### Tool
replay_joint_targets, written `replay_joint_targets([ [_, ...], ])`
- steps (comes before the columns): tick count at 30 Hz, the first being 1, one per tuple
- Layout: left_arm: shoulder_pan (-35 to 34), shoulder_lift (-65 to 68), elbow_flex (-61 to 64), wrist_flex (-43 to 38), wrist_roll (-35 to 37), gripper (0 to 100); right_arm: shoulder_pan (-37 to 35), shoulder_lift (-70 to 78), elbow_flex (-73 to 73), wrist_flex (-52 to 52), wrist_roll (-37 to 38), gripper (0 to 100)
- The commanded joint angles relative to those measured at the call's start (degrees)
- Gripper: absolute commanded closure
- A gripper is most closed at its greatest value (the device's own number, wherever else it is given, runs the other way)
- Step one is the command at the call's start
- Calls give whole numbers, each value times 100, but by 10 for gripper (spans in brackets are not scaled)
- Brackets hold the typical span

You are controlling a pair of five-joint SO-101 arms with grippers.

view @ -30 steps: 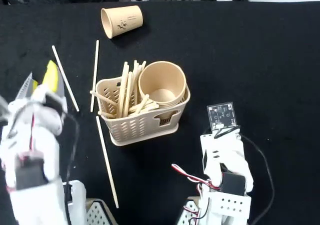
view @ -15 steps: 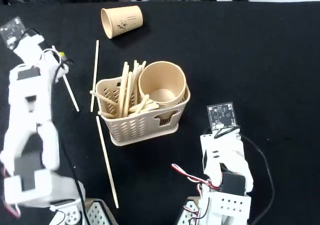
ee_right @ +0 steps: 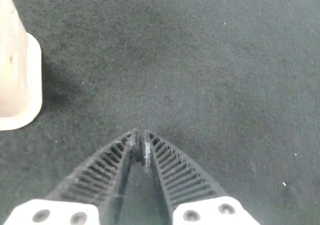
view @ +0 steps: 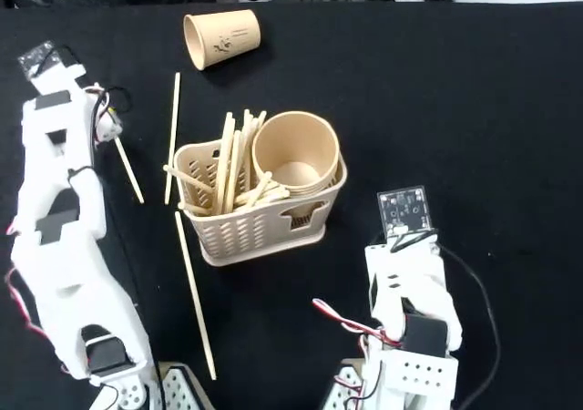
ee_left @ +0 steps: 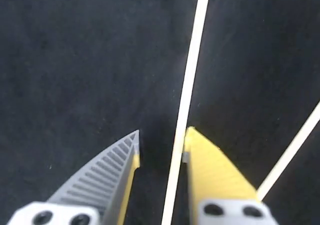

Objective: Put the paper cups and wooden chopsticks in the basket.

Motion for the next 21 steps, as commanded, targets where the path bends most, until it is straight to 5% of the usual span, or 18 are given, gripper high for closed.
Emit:
replay_joint_targets([
  [1, 92, 712, -1446, 914, -35, 903, -88, -295, -22, 26, 9, 986],
  [17, 57, 2620, -6211, 4246, -35, 923, -88, -295, -22, 18, 9, 986],
  [21, -92, 2532, -6765, 4202, -18, 911, -88, -295, -22, 18, 9, 986],
])
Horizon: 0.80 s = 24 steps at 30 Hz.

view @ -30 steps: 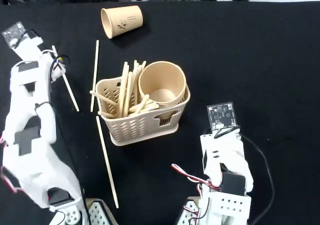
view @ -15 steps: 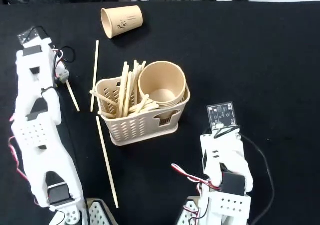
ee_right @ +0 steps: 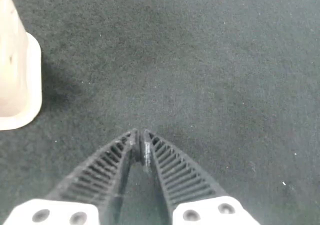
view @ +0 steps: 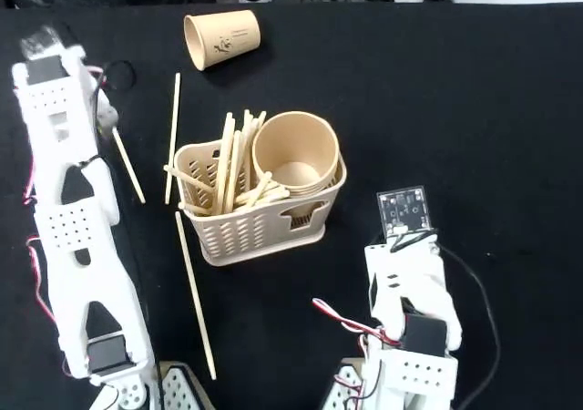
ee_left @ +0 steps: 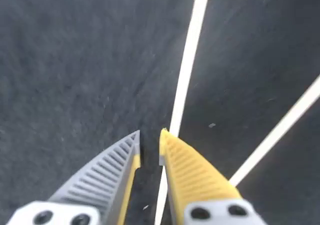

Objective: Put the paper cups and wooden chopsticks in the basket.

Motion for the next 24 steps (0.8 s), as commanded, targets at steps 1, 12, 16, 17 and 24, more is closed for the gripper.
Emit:
replay_joint_targets([
  [1, -145, -211, -884, 149, -18, 891, -88, -295, -22, 18, 9, 986],
  [12, 31, 1380, -541, -1222, 158, 756, -88, -295, -22, 0, 9, 986],
  [16, -180, 1398, -541, -1081, 237, 829, -88, -295, -22, 9, 9, 986],
  [17, -198, 1398, -541, -1046, 176, 856, -88, -295, -22, 9, 9, 986],
  [24, -110, 1143, -549, -413, -211, 973, -88, -295, -22, 18, 9, 986],
])
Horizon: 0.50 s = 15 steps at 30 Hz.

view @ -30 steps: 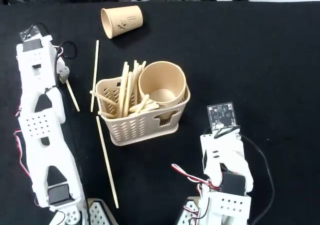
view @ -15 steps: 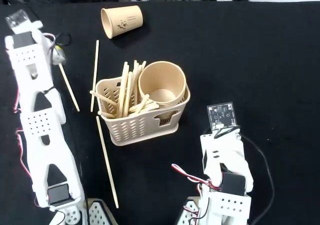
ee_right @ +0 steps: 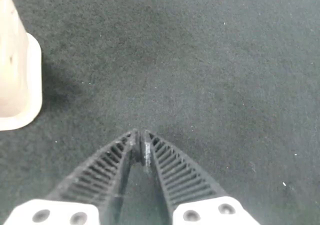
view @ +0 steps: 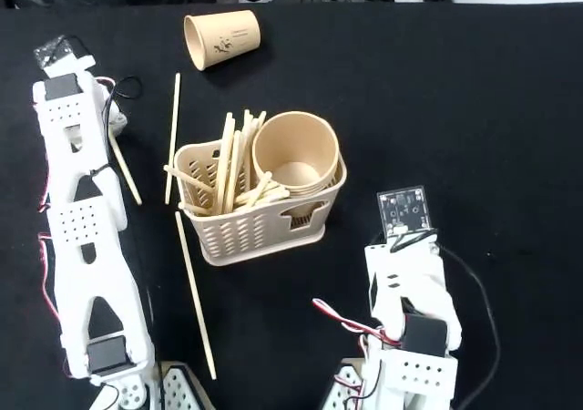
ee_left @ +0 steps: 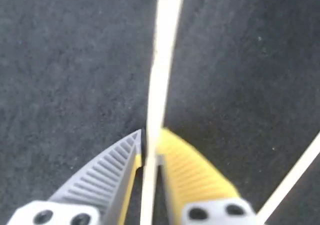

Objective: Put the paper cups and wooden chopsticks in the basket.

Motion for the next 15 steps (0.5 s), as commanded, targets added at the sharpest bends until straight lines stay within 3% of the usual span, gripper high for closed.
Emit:
replay_joint_targets([
  [1, -48, -369, -40, 826, -123, 970, -88, -295, -22, 18, 9, 986],
  [3, 13, -563, -154, 1231, -141, 971, -88, -295, -22, 9, 9, 986],
  [7, 92, -1046, 637, 1213, -158, 971, -88, -295, -22, 9, 9, 986],
  [15, 127, -3420, 3310, 1169, -527, 971, -88, -295, -22, 0, 9, 986],
])
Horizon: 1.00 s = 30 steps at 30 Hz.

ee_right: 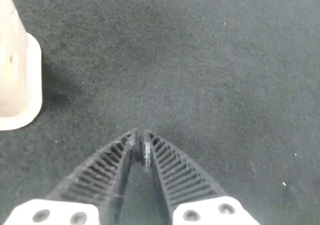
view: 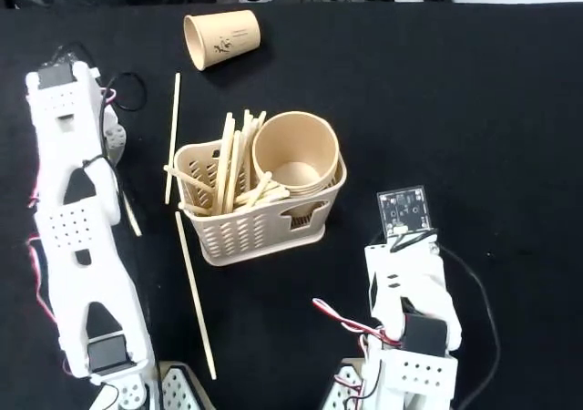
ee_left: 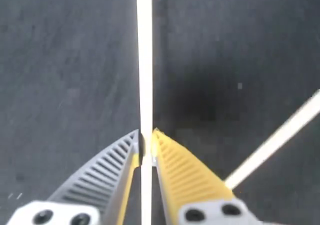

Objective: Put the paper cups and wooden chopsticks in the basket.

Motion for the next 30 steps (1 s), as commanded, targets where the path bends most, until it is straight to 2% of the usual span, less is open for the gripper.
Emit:
replay_joint_targets([
  [1, 66, -2013, 1587, -26, -237, 971, -88, -295, -22, 0, 9, 986],
  [4, 66, -3007, 2870, -668, -229, 971, -88, -295, -22, 0, 9, 986],
  [14, 110, -7051, 7864, -4325, 53, 971, -97, -295, -22, 0, 9, 986],
  [19, 215, -9301, 9947, -5846, 53, 971, -475, -295, -22, 62, -18, 986],
  [25, 752, -11965, 11996, -7182, 53, 971, -519, -295, -22, 158, -44, 987],
  [30, 1051, -13855, 12919, -7437, 53, 971, -519, -295, -22, 167, -44, 987],
])
